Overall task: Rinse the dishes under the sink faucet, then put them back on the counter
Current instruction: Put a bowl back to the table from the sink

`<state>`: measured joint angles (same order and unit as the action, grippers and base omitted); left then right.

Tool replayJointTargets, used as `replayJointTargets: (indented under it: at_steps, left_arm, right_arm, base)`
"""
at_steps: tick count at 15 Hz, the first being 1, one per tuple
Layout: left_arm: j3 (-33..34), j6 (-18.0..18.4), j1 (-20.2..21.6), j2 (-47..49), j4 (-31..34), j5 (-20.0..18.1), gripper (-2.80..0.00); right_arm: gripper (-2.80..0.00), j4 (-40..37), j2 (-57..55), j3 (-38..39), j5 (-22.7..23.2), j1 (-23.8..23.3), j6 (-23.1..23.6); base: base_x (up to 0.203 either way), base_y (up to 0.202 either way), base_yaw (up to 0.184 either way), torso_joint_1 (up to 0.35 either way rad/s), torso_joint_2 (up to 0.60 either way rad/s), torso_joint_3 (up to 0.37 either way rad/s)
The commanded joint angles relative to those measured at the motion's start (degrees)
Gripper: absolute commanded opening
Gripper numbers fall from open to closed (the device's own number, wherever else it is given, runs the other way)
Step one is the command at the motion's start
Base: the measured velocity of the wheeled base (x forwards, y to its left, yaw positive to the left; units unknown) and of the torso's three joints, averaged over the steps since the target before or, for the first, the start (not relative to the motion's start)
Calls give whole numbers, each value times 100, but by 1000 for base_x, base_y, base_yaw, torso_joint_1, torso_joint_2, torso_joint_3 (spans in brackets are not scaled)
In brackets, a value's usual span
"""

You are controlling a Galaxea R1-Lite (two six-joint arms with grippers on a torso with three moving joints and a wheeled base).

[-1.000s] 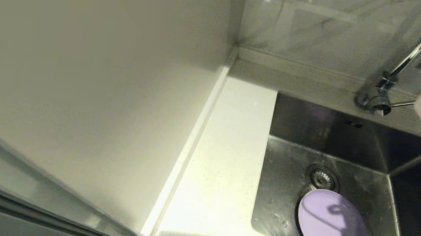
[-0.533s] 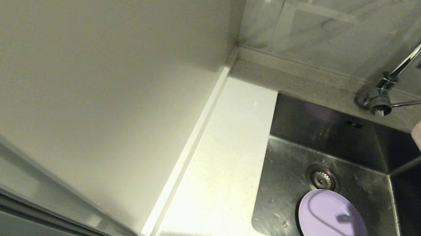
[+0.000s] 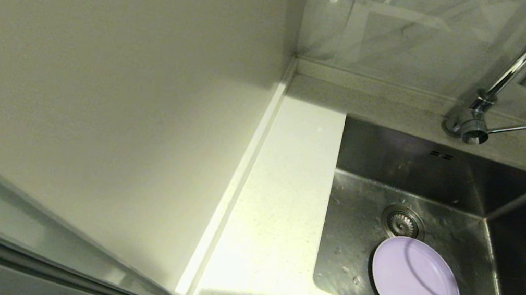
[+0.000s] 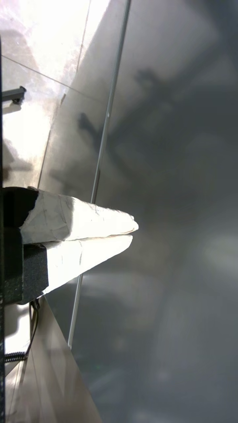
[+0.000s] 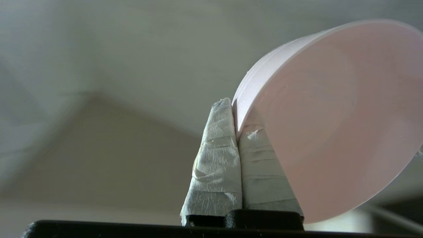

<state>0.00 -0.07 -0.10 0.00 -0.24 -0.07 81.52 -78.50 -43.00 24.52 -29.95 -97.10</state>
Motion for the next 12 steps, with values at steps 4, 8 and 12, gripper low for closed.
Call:
replayJointTargets:
  at_steps: [4,8,12]
  left_arm:
    - [18,-2,1,0,-2,7,-280]
    - [18,-2,1,0,-2,-2,-280]
    - [18,-2,1,0,-2,-2,-280]
  right_arm:
    - [-280,614,88,125,123,-292,-890]
    - [-280,614,142,161,463,-295,-802]
    - [-280,283,133,518,2463,-994,1188]
  base:
    - [0,0,0,0,0,0]
    - [0,0,0,0,0,0]
    - [0,0,0,0,0,0]
